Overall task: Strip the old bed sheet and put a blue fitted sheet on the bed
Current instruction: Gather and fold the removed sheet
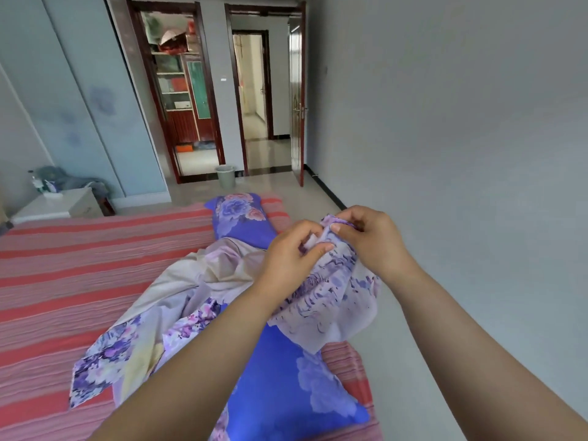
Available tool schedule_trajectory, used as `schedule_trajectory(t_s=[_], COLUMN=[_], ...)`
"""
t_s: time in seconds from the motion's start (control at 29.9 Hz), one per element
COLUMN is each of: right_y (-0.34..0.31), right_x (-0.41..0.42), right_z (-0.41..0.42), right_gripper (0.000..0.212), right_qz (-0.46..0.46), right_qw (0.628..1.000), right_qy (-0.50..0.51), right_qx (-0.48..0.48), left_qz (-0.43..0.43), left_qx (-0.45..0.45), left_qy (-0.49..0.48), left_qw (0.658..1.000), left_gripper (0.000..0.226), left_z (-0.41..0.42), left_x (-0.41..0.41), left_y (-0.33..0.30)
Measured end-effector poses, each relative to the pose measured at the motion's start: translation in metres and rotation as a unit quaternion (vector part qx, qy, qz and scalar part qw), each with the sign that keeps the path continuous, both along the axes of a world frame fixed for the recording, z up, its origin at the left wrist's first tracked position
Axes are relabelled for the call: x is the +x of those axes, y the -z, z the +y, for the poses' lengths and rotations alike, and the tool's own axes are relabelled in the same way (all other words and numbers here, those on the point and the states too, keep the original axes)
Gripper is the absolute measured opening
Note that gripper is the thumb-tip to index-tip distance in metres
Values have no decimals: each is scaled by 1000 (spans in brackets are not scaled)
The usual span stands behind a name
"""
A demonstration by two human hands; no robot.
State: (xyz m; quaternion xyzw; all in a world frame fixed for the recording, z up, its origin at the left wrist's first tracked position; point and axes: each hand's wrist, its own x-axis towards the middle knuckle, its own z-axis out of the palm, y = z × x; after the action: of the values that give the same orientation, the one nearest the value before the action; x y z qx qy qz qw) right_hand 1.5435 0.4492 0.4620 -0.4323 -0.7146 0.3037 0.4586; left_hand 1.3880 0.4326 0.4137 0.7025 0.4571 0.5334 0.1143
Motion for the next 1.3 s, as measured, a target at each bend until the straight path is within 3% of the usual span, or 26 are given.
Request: schedule_trajectory(t_s=[0.1, 0.23, 0.4, 0.57, 0.63, 0.77, 0.97, 1.1, 1.2, 1.27, 1.3], right_y=[0, -3, -11, -18, -18, -13, 10, 8, -15, -28, -33], right_x=[-6, -7, -3, 14, 25, 45, 62, 32, -3, -16, -18], right_z=[-9, -22, -45, -57, -61, -58, -51, -58, -77, -87, -90], right_gripper=[19, 14, 14, 9, 9, 18, 23, 27, 19, 19, 22], right_qz=[-4, 13, 59, 92, 93, 120, 128, 182, 238, 304, 340], right_qw=[999, 995, 983, 973, 973, 972, 981, 981, 969, 948, 935], right_qy=[39, 82, 114, 149, 157, 179, 147, 58, -35, -64, -57], right_qx=[36, 58, 130, 150, 138, 89, -8, -41, -48, -75, -87], left_qz=[138, 317, 362, 406, 386, 246, 103, -4, -84, -77, -50], left_qx=[-4, -43, -60, -119, -123, -112, -26, 86, 285, 377, 372], left_qy=[-32, -69, -73, -184, -208, -217, -313, -438, -455, -441, -435], left_qw=[990, 945, 927, 887, 890, 938, 944, 895, 839, 811, 818], left_gripper=[29, 47, 35, 25, 30, 17, 22, 29, 25, 22, 23], left_z=[8, 21, 33, 40, 39, 28, -21, -68, -115, -146, -159], left_x=[-11, -22, -41, -56, -56, -59, -75, -92, -104, -104, -103], left_y=[0, 6, 32, 44, 46, 46, -6, -74, -117, -130, -129])
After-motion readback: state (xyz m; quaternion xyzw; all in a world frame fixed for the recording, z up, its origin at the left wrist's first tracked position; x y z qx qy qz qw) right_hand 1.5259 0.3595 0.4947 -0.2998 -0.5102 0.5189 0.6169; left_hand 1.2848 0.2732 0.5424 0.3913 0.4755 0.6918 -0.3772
